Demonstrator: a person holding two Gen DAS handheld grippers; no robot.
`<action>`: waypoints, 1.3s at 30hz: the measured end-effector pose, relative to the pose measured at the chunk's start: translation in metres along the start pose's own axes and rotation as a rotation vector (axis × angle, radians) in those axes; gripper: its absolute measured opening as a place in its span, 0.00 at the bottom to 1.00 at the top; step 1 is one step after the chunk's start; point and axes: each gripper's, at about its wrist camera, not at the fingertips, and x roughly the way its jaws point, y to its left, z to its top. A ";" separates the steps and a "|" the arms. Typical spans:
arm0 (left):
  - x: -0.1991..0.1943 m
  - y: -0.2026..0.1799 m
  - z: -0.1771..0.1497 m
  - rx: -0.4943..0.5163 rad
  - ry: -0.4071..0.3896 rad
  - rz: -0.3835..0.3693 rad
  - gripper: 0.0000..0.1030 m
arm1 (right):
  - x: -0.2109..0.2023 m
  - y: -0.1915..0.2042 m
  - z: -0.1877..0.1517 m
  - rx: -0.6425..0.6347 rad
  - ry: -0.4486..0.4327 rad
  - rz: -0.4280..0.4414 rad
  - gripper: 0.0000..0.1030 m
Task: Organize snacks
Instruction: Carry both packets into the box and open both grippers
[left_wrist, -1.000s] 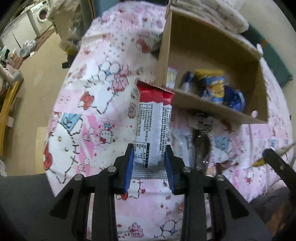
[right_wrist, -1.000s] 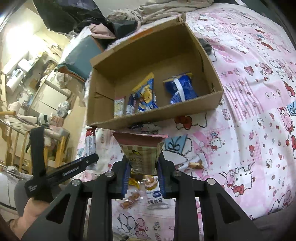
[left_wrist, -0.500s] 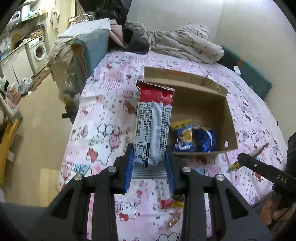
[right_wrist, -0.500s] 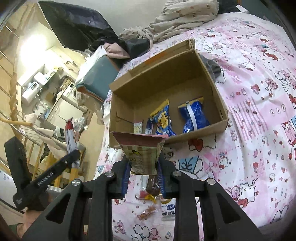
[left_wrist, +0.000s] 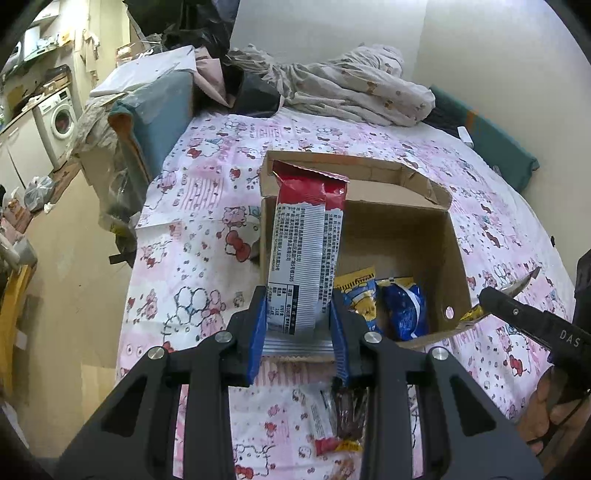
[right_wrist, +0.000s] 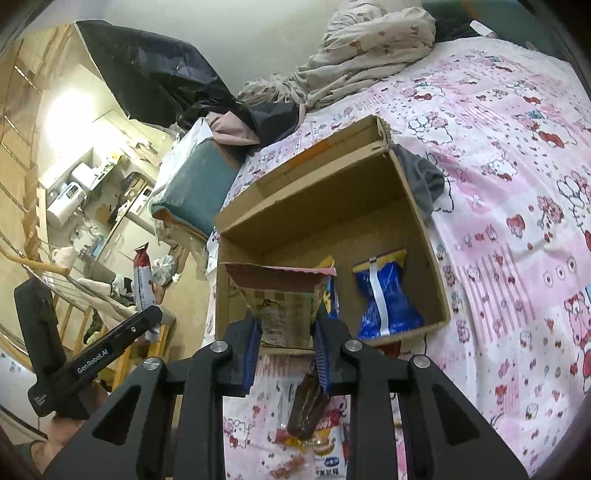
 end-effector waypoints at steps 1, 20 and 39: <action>0.003 -0.001 0.002 -0.002 0.005 -0.006 0.27 | 0.002 0.000 0.003 -0.003 -0.001 -0.002 0.26; 0.083 -0.014 -0.002 0.028 0.105 -0.053 0.27 | 0.058 -0.018 0.031 -0.052 0.097 -0.105 0.26; 0.091 -0.019 -0.001 0.027 0.126 -0.067 0.30 | 0.083 -0.017 0.024 -0.060 0.173 -0.149 0.29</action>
